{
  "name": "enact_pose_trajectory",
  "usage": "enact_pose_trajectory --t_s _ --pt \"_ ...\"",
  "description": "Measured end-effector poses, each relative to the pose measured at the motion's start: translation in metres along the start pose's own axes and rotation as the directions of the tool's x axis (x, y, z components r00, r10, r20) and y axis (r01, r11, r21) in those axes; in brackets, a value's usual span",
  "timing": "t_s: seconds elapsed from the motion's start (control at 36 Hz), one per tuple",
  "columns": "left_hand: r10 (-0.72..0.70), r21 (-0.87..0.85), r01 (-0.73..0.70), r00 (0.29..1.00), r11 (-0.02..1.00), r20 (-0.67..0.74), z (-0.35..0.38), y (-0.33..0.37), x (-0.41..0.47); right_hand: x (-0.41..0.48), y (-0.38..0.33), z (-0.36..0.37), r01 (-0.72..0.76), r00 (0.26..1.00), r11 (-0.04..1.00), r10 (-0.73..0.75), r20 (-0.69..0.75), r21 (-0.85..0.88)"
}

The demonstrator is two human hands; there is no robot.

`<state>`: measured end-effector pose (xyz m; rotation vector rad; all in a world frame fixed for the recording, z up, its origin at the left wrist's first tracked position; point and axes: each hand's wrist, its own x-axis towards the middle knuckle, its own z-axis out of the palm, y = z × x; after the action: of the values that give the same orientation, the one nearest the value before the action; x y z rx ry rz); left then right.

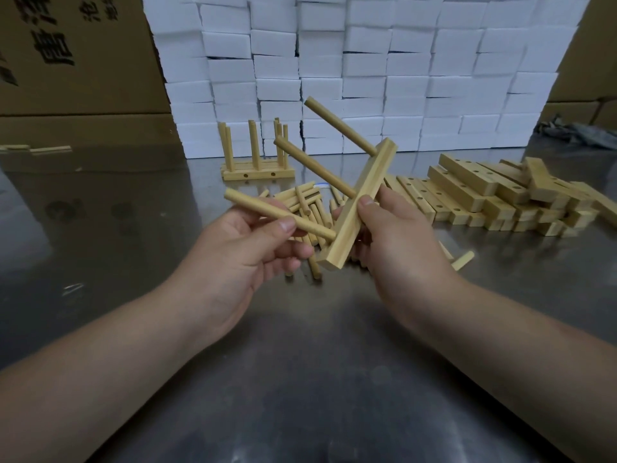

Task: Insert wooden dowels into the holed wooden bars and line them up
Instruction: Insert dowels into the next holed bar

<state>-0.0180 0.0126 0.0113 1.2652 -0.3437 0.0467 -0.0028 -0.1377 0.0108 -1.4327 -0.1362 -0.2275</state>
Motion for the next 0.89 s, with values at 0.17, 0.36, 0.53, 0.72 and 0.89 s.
enact_pose_trajectory --t_s 0.17,0.36,0.53,0.72,0.89 --pt "-0.032 0.06 0.03 0.999 0.998 0.036 -0.004 -0.001 -0.001 -0.002 -0.001 -0.001 0.016 0.999 0.997 -0.019 -0.039 -0.081" --pt "-0.009 0.178 -0.003 0.998 0.984 0.067 -0.001 0.0 -0.005 -0.001 -0.002 -0.003 0.056 0.994 0.993 -0.065 -0.086 -0.107" --pt "-0.02 0.286 -0.007 0.996 0.958 0.091 -0.002 0.0 -0.007 -0.002 -0.001 -0.004 0.093 0.989 0.989 -0.105 -0.108 -0.116" --pt "0.007 0.326 -0.033 0.997 0.945 0.082 0.002 0.003 -0.009 -0.005 -0.002 -0.003 0.153 0.983 0.974 -0.167 -0.073 -0.169" --pt "0.04 0.39 -0.079 0.993 0.917 0.108 0.003 0.003 -0.011 -0.009 -0.002 -0.001 0.204 0.976 0.956 -0.216 -0.037 -0.21"
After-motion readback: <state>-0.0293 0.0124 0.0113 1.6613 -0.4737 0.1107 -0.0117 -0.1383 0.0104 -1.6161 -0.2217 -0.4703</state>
